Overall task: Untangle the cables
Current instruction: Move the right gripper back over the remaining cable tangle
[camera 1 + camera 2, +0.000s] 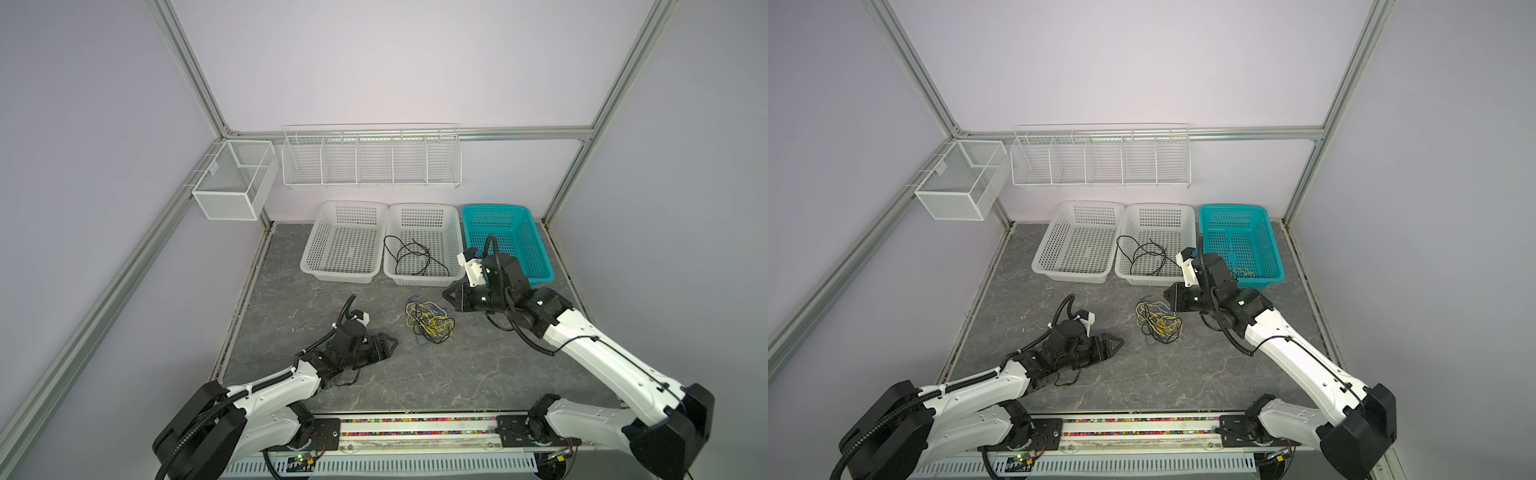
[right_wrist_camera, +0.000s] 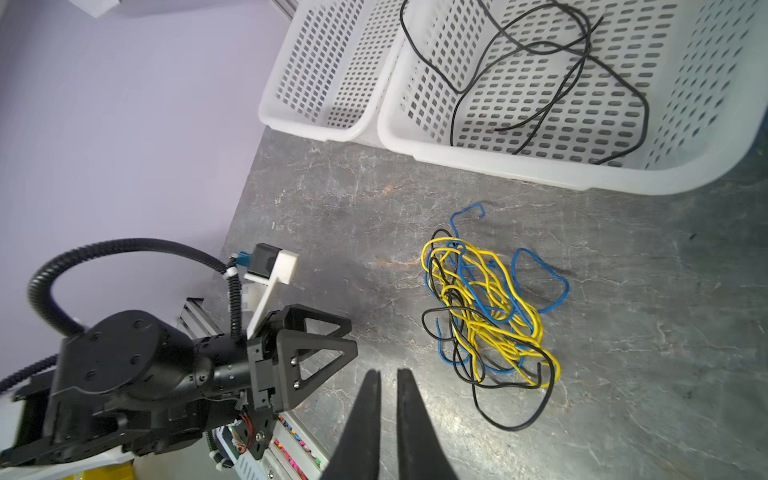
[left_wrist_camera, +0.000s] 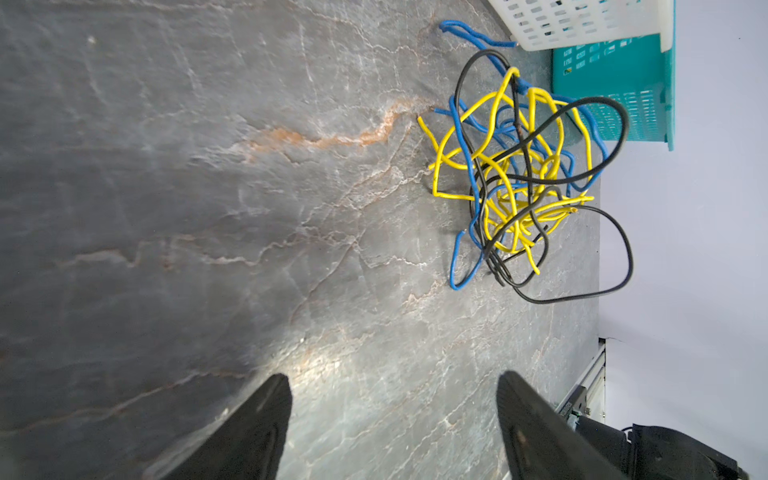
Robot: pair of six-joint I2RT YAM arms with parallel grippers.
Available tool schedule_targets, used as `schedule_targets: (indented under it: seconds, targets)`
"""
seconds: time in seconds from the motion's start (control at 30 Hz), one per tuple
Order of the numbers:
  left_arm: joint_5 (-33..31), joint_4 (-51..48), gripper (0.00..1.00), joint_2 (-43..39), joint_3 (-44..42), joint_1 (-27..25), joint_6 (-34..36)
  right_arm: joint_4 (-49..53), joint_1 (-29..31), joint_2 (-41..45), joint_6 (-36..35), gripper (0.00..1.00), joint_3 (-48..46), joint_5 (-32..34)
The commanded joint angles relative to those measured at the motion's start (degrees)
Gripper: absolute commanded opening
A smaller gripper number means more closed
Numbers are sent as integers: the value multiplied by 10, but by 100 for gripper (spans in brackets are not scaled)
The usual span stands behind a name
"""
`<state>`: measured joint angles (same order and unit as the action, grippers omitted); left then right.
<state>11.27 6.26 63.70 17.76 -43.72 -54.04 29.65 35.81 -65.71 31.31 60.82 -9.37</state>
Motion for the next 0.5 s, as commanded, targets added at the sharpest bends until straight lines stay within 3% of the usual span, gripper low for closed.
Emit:
schedule_targets:
  seconds: [0.0, 0.2, 0.47]
  targets:
    - [0, 17, 79, 2, 1, 0, -7, 52, 1, 8, 3, 33, -38, 32]
    - [9, 22, 79, 17, 5, -1, -4, 37, 2, 12, 27, 49, -80, 42]
    - [4, 22, 81, 26, 13, -2, -2, -5, -2, -5, 66, 53, -152, 49]
